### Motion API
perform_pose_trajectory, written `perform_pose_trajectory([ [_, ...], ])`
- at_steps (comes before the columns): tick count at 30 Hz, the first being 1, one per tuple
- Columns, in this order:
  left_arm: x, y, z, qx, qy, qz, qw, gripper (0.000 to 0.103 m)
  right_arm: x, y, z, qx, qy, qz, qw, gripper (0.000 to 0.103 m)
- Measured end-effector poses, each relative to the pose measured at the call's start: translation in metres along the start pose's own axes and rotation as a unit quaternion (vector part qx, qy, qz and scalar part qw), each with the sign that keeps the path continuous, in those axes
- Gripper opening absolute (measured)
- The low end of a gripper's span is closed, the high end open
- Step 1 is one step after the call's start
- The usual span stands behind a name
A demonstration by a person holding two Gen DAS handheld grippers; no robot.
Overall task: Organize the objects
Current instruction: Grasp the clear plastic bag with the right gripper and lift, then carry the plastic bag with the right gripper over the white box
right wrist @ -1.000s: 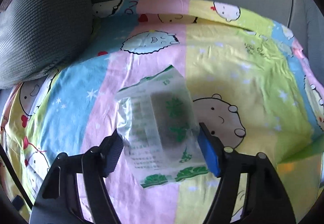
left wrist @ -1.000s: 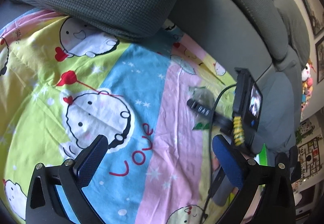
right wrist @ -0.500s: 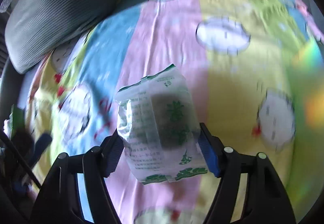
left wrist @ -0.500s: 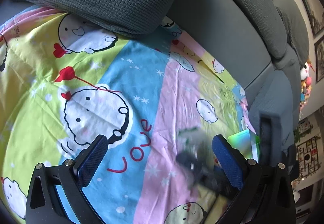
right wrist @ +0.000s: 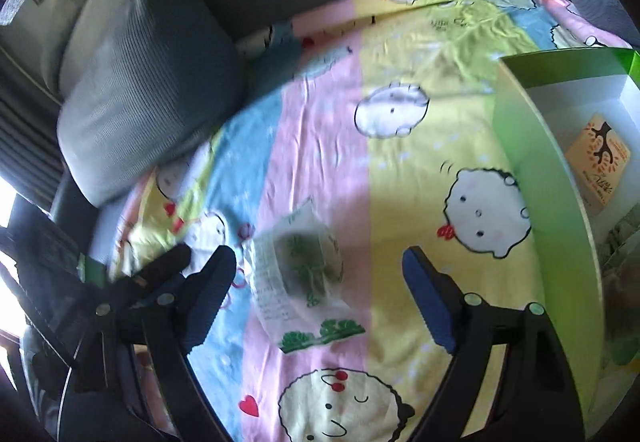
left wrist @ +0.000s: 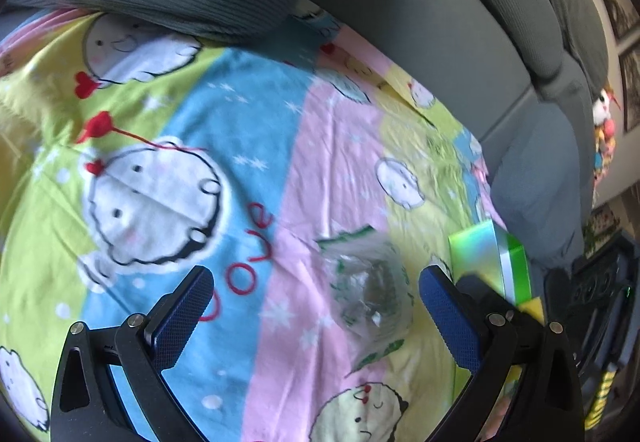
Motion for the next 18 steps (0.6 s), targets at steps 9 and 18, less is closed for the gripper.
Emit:
perform_pose_trajectory([
  [9,0.027,0.027,-0.037,0.066,0.012,0.047,0.9966,0.083,-0.003,-0.005,-0.013,0.058,-0.048,0.000,0.997,0.070],
  [18,0.050,0.044,-0.046,0.083,0.018,0.087,0.9925,0.059,0.025,0.003,-0.011,0.055,-0.057,0.050,0.996,0.065],
])
Point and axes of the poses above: each gripper's, at about its wrist camera, not at the fingertips, and x roughly the way its jaws point, z to its left, y to its underside, the point moved 9 cm from there along x, roughly the way its jaws point, and after that the axes turned 2 degrees about y, right-handed, at the moved point
